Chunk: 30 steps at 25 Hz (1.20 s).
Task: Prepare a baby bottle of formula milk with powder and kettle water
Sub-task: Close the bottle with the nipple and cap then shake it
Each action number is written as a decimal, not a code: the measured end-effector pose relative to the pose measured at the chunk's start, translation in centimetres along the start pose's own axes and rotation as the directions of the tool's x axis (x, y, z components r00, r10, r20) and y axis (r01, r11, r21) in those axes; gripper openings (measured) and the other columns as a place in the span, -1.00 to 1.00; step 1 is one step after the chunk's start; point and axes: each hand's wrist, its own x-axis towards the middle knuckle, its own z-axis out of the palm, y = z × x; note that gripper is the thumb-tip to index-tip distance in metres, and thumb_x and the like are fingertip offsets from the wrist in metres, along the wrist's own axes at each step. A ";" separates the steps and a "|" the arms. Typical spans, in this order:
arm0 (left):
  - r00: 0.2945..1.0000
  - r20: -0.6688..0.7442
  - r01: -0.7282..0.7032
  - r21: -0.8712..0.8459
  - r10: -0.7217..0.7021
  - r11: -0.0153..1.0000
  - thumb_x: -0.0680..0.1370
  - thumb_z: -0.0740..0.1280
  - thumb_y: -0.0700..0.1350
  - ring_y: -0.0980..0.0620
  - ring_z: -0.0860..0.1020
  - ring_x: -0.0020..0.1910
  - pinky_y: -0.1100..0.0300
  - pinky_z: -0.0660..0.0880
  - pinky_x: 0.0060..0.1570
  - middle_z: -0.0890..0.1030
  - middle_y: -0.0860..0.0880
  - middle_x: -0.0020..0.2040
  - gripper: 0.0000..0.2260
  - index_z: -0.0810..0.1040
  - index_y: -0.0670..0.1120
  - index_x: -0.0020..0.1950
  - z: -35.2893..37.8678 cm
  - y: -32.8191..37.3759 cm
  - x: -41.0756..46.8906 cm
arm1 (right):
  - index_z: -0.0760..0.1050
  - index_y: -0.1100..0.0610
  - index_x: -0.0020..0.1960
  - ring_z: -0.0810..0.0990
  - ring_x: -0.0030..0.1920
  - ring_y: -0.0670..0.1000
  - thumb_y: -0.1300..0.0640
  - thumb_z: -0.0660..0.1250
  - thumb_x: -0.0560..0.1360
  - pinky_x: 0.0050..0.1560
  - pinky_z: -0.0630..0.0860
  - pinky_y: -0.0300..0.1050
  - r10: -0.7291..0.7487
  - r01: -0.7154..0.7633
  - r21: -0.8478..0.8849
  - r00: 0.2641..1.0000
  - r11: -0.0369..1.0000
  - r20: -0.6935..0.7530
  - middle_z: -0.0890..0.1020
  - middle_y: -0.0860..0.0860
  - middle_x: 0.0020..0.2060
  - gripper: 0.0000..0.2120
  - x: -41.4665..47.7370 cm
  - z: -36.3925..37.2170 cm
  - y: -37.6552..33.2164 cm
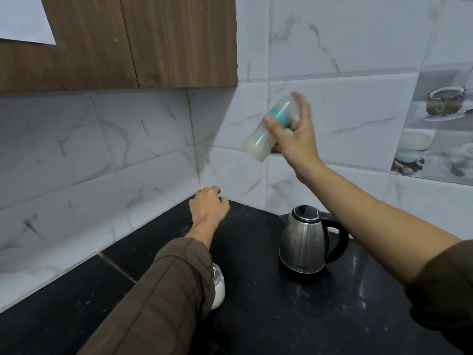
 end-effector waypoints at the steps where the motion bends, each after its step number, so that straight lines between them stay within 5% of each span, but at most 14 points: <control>1: 1.000 0.002 0.001 -0.003 -0.001 1.000 0.59 0.31 -0.01 -0.12 0.57 0.22 -0.10 0.51 0.23 0.64 -0.08 0.25 -0.64 0.57 -0.03 0.39 0.1 0.0 0.0 | 0.29 -0.24 0.54 0.72 0.11 0.08 -0.02 0.59 0.49 -0.15 0.75 0.14 0.000 0.021 -0.142 0.989 0.990 0.146 0.64 0.15 0.19 -0.25 -0.6 0.0 0.4; 3: 1.000 0.003 -0.007 -0.005 0.007 1.000 0.60 0.31 -0.01 -0.12 0.58 0.21 -0.10 0.52 0.22 0.64 -0.08 0.24 -0.64 0.56 -0.03 0.39 0.1 0.2 -0.2 | 0.32 -0.26 0.53 0.71 0.11 0.06 -0.03 0.61 0.46 -0.20 0.74 0.09 -0.023 0.067 -0.198 0.976 0.978 0.218 0.66 0.12 0.16 -0.24 -1.4 0.0 0.7; 7: 1.000 -0.008 -0.019 -0.001 0.019 1.000 0.60 0.31 -0.01 -0.11 0.58 0.22 -0.09 0.51 0.23 0.64 -0.07 0.24 -0.63 0.56 -0.03 0.39 0.0 0.5 -0.3 | 0.22 -0.20 0.58 0.73 0.07 0.08 -0.06 0.55 0.50 -0.13 0.75 0.11 0.089 -0.036 0.217 0.967 0.976 -0.239 0.63 0.17 0.20 -0.23 0.3 0.7 -1.2; 9: 1.000 -0.006 -0.012 0.000 0.012 1.000 0.60 0.31 -0.01 -0.11 0.57 0.21 -0.09 0.52 0.23 0.64 -0.07 0.24 -0.64 0.56 -0.03 0.39 0.0 0.4 -0.2 | 0.21 -0.16 0.58 0.74 0.01 0.06 -0.04 0.53 0.54 -0.17 0.74 0.07 0.139 -0.111 0.189 0.980 0.976 -0.139 0.64 0.15 0.19 -0.26 0.2 0.8 -1.3; 12: 1.000 -0.004 -0.020 -0.020 0.020 1.000 0.60 0.33 0.00 -0.10 0.58 0.20 -0.12 0.53 0.23 0.64 -0.07 0.25 -0.63 0.56 -0.02 0.40 0.3 0.4 -0.2 | 0.30 -0.14 0.55 0.75 -0.16 0.03 0.01 0.54 0.54 -0.28 0.68 -0.03 0.196 -0.202 0.000 0.950 0.979 0.244 0.71 0.13 0.00 -0.33 -2.1 1.2 -1.1; 17: 1.000 -0.006 -0.008 0.003 0.008 1.000 0.60 0.31 0.00 -0.10 0.57 0.21 -0.11 0.52 0.22 0.63 -0.06 0.25 -0.64 0.56 -0.02 0.39 0.1 0.3 -0.1 | 0.24 -0.07 0.58 0.77 -0.06 0.17 -0.04 0.52 0.56 -0.24 0.71 0.03 0.358 -0.322 0.352 0.933 0.879 -0.040 0.57 0.08 0.29 -0.29 -0.4 1.2 -1.1; 21: 1.000 0.004 0.001 -0.019 -0.001 1.000 0.60 0.33 0.01 -0.09 0.58 0.19 -0.12 0.54 0.22 0.64 -0.07 0.23 -0.65 0.56 -0.02 0.39 0.5 0.1 -0.1 | 0.32 -0.11 0.54 0.74 -0.21 0.10 -0.04 0.52 0.56 -0.27 0.68 -0.01 0.242 -0.272 0.090 0.937 0.958 0.252 0.70 0.11 0.08 -0.37 -2.1 1.6 -1.5; 26: 1.000 -0.001 -0.002 -0.012 0.002 1.000 0.59 0.32 -0.01 -0.11 0.57 0.20 -0.11 0.53 0.21 0.64 -0.06 0.23 -0.64 0.57 -0.01 0.38 0.4 0.3 0.0 | 0.25 -0.10 0.56 0.78 -0.13 0.16 -0.06 0.53 0.54 -0.19 0.73 0.06 0.337 -0.323 0.334 0.941 0.886 0.017 0.59 0.08 0.25 -0.30 -0.7 1.4 -1.9; 30: 1.000 0.004 0.001 -0.024 -0.001 1.000 0.60 0.33 0.00 -0.09 0.58 0.17 -0.12 0.54 0.20 0.64 -0.07 0.21 -0.64 0.56 -0.02 0.38 0.4 -0.1 0.0 | 0.30 -0.14 0.55 0.75 -0.22 0.07 -0.02 0.54 0.54 -0.27 0.69 -0.01 0.218 -0.234 0.047 0.949 0.971 0.229 0.70 0.10 0.03 -0.33 -2.0 1.5 -1.6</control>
